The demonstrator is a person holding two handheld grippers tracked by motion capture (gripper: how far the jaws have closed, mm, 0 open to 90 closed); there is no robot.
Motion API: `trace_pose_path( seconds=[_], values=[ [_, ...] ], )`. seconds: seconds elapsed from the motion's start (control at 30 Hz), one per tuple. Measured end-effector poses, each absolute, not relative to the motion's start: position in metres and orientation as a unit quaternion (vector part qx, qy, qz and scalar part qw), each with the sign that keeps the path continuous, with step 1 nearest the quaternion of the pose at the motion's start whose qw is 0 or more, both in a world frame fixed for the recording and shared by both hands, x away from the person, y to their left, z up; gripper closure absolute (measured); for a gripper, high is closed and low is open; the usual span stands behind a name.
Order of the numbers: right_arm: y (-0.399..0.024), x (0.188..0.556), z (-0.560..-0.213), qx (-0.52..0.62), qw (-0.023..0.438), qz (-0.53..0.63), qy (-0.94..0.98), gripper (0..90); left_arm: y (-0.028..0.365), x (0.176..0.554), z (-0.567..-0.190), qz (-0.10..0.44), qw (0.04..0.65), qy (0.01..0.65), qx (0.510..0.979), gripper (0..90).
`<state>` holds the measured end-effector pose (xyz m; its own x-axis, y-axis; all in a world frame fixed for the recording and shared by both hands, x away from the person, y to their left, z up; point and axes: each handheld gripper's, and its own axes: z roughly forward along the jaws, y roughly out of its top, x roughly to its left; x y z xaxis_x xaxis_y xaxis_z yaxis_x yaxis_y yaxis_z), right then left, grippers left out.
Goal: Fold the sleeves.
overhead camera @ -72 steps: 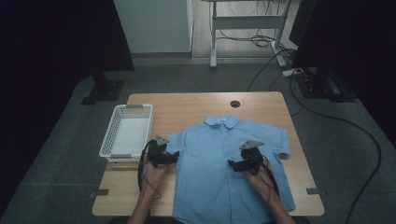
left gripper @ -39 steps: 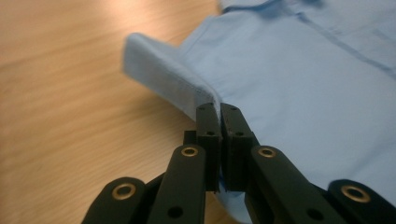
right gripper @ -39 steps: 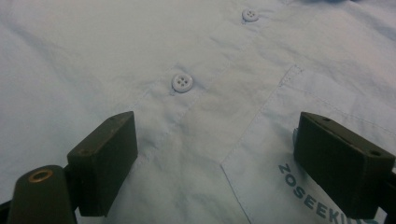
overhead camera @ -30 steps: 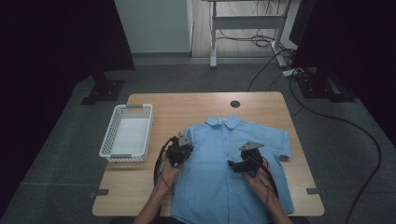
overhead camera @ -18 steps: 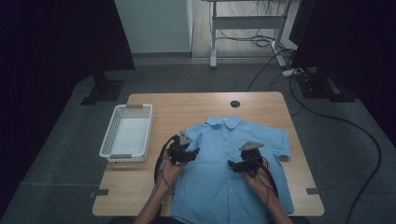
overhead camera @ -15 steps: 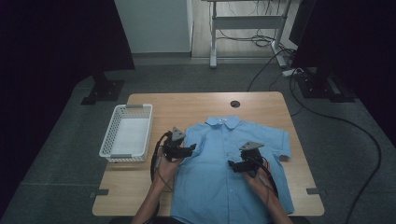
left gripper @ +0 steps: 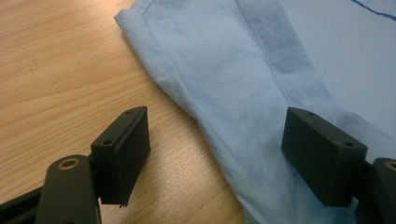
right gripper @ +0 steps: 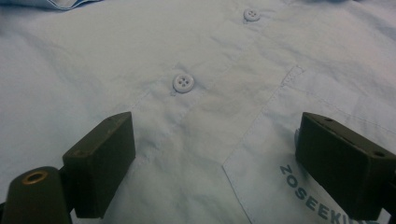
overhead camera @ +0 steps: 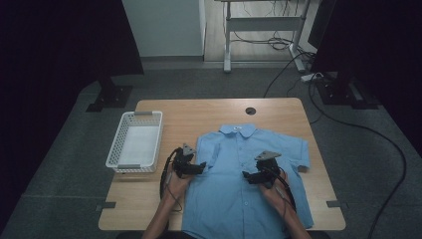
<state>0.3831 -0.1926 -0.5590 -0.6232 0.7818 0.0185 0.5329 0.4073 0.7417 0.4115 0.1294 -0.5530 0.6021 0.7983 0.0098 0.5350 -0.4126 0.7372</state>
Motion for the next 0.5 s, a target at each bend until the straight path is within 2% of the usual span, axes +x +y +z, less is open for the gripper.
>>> trace_pose_path(
  seconds=[0.23,0.5],
  values=[
    [-0.189,0.385,-0.56,0.392,0.161,0.36,0.831,2.6,0.132,0.411,-0.553,0.185,0.358,0.409,0.819,22.7],
    [-0.19,0.389,-0.553,0.409,0.15,0.347,0.831,4.1,0.145,0.408,-0.553,0.191,0.355,0.421,0.813,23.5]
  ],
)
